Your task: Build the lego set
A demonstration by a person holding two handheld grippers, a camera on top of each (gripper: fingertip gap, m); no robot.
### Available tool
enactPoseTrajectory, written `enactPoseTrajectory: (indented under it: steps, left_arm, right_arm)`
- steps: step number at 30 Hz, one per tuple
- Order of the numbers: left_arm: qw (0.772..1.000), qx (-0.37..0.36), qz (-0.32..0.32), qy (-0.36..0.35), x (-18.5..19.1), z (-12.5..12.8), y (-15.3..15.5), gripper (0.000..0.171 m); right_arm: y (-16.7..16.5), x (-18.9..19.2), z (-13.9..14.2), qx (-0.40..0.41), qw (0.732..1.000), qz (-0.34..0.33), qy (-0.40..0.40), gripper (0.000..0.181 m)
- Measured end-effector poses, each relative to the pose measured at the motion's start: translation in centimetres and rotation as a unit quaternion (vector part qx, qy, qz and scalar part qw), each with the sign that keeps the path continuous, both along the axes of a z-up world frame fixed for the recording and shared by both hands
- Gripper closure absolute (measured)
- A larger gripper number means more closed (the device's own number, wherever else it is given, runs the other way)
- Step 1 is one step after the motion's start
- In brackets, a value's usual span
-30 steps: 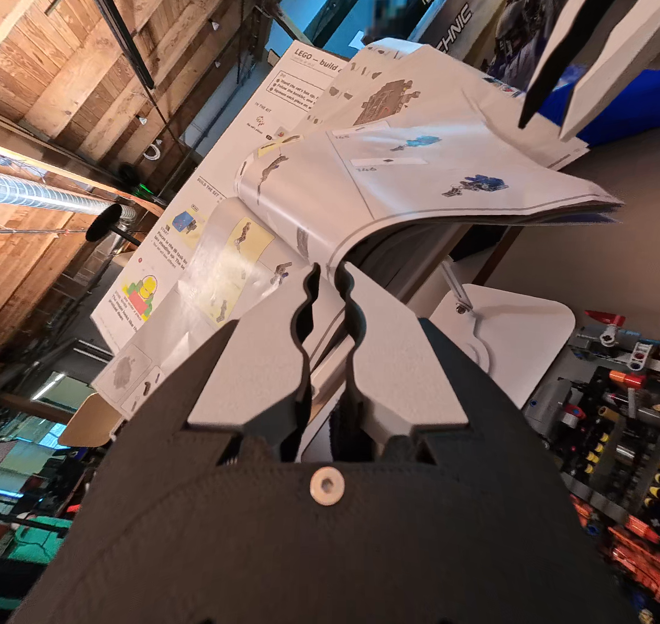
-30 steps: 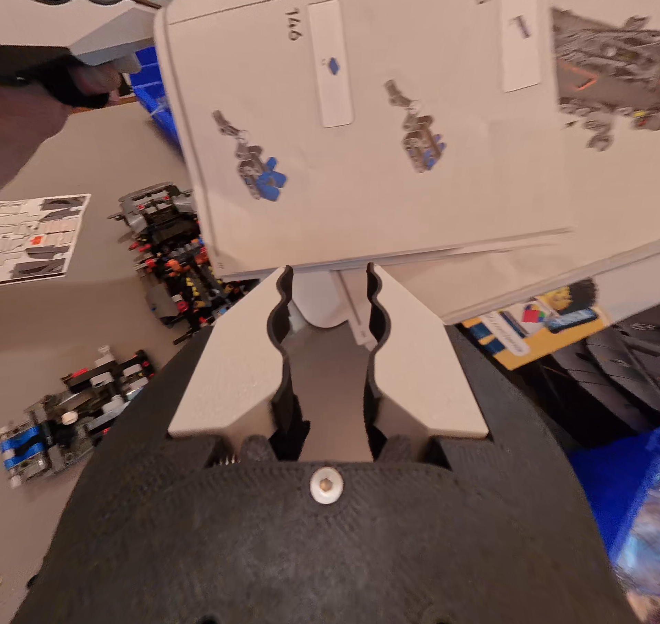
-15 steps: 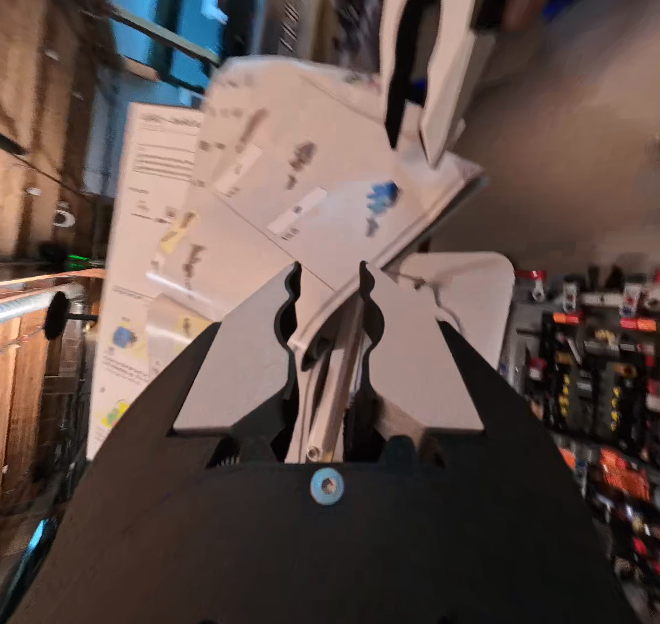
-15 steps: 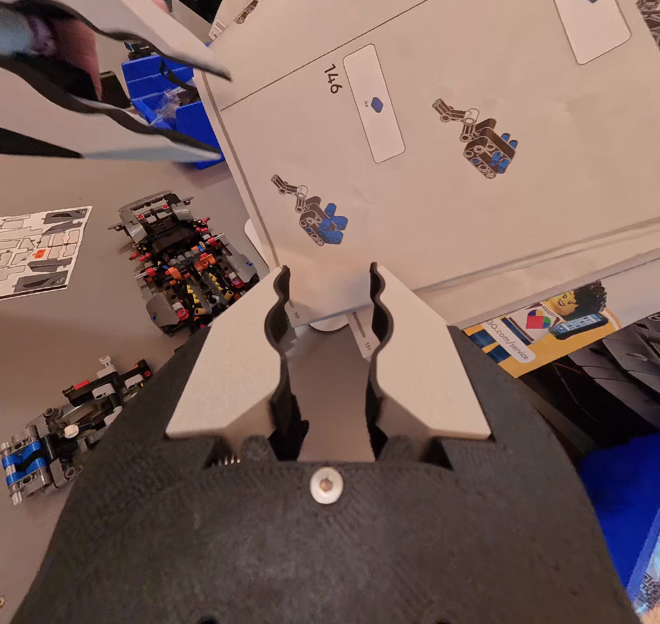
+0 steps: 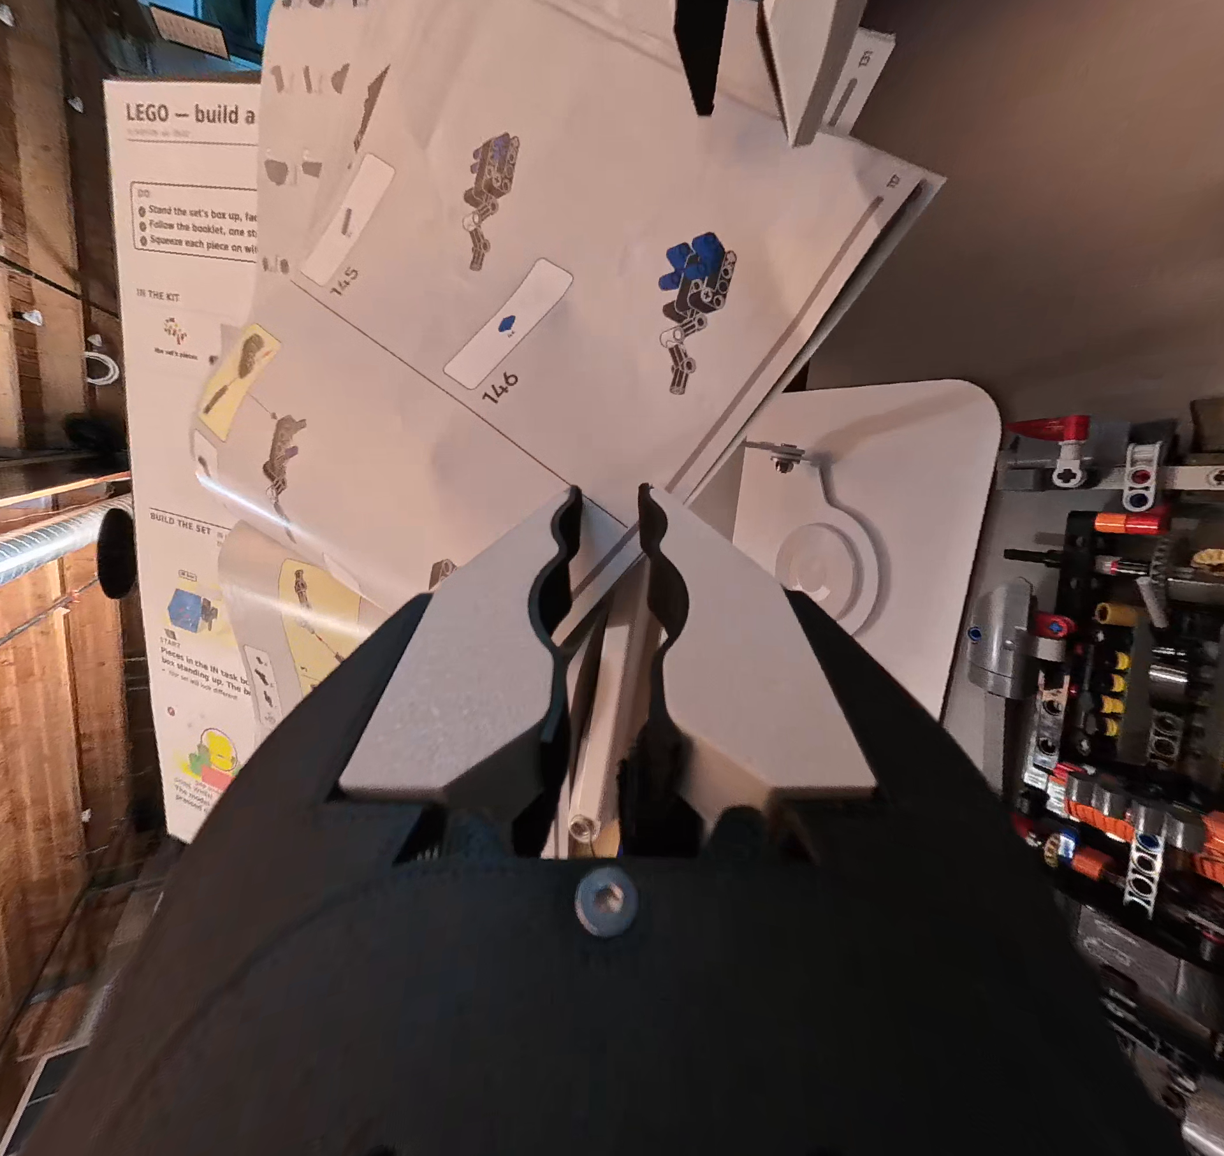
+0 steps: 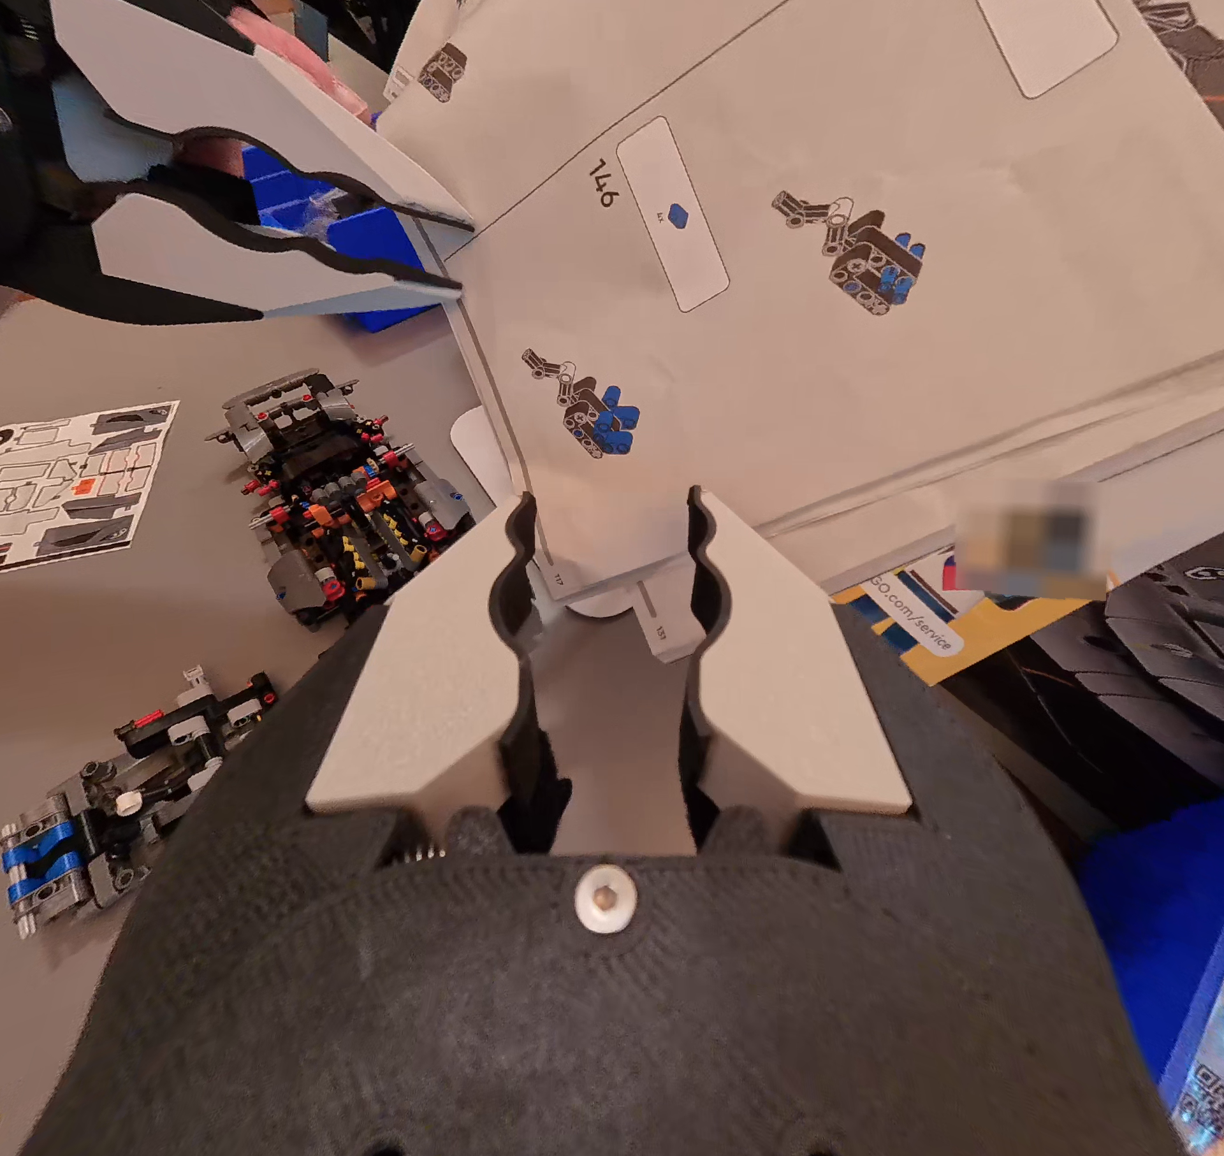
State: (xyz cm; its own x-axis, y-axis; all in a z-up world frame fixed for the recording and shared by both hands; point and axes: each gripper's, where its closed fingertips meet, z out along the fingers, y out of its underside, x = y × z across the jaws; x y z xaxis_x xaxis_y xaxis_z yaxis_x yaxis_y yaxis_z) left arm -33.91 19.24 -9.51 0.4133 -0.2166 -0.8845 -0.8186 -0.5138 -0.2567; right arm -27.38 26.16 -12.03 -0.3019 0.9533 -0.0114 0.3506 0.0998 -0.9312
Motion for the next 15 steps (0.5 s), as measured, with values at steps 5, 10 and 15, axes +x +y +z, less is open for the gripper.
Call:
enactPoseTrajectory:
  steps: [5, 10, 15]
  left_arm:
    - [1.000, -0.007, -0.010, -0.001, 0.44, -0.31, -0.12, 0.146]
    - [0.999, -0.035, -0.017, 0.003, 0.52, -0.97, -0.52, 0.130]
    - [0.999, -0.034, -0.016, 0.020, 0.23, -0.41, -0.59, 0.138]
  right_arm:
    - [-0.04, 0.31, -0.35, -0.001, 1.000, 0.003, -0.004, 0.135]
    - [-0.27, 0.54, -0.39, 0.000, 1.000, 0.009, -0.002, 0.133]
    - [-0.74, 0.59, -0.96, 0.035, 0.999, 0.014, -0.007, 0.132]
